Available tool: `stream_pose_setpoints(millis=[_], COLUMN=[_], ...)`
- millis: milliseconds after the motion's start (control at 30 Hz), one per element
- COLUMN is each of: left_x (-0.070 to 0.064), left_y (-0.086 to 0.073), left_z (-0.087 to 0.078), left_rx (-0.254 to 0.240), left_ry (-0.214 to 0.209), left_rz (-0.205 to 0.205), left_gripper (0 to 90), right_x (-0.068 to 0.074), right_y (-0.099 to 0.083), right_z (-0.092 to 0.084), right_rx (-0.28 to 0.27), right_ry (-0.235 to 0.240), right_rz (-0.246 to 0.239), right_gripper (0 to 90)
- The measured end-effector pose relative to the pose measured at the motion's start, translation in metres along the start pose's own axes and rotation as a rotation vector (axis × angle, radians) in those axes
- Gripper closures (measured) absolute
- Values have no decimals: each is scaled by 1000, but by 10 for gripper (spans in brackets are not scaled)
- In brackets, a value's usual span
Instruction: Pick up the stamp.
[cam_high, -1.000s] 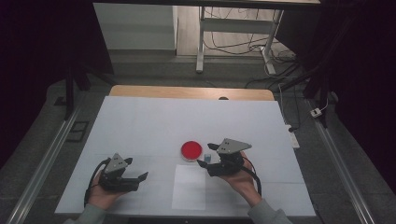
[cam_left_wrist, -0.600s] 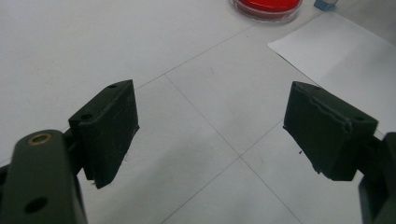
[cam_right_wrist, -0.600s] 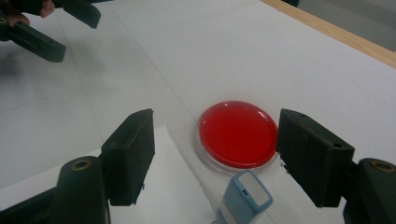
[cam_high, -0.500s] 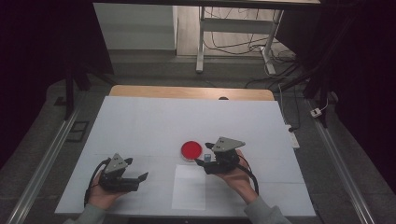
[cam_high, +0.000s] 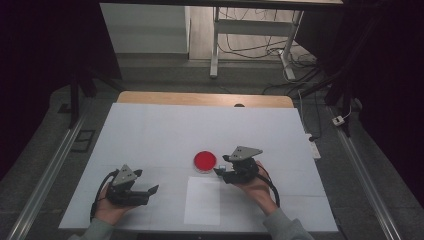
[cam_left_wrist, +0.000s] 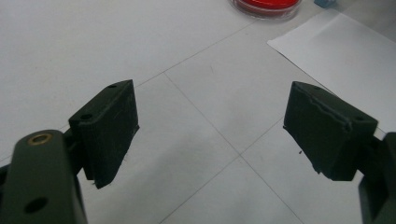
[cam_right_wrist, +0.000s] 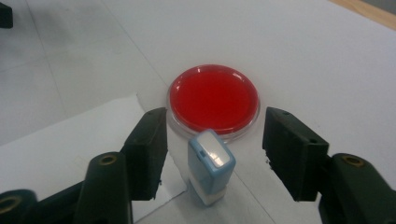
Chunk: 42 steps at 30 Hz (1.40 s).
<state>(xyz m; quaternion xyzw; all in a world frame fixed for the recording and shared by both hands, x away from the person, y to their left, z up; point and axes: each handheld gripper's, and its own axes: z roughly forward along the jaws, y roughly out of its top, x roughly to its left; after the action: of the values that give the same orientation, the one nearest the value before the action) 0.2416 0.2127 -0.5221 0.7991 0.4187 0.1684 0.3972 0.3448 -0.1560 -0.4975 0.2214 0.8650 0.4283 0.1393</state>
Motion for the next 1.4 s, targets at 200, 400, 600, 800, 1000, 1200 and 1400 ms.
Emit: stream_pose_setpoints(millis=[200,400,600,800,1000,1200,1400], left_x=[0,0,0,1,1,1,1], left_y=[0,0,-1,-1,-1,-1,-1], left_z=[0,1,1,1,0,0,1], left_rx=[2,4,3,4,4,4,5], left_ry=[-1,-1,0,1,2,3,4], left_rz=[2,2,1,1,1,0,0], left_gripper=[179,179,179,179,179,179,179], right_x=[-3,-3,-3,-2,1,0,-1], right_y=[-4,-6,-7,-7,-7,-6,-5], right_z=[2,3,5,4,3,0,-4], right_rx=[22,32,39,36,37,10,-7], right_ry=[13,21,31,38,24,21,11], right_rz=[-2,-7,-22,-46,-77,-65,-55], right_gripper=[478,561,644,731,748,749,749])
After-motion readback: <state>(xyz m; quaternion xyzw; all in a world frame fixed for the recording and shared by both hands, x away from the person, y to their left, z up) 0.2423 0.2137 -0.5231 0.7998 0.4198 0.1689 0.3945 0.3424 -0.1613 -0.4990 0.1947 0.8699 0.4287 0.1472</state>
